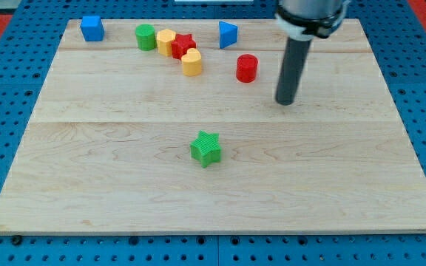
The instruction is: Move the red circle towards right and a bit up
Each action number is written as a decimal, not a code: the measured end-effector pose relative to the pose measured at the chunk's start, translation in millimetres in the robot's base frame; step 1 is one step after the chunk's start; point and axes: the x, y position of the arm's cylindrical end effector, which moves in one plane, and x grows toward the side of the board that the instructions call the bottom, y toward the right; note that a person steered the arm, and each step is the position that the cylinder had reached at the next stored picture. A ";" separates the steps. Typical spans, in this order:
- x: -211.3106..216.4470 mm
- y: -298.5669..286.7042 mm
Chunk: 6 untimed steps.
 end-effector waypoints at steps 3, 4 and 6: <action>-55.2 -71.8; -83.2 -55.6; -63.3 -10.7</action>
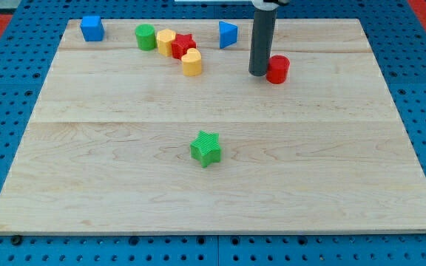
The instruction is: Move the red circle towards right and a bit up
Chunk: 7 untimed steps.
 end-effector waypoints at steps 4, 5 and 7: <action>-7.9 86.8; -36.7 96.2; -85.8 110.5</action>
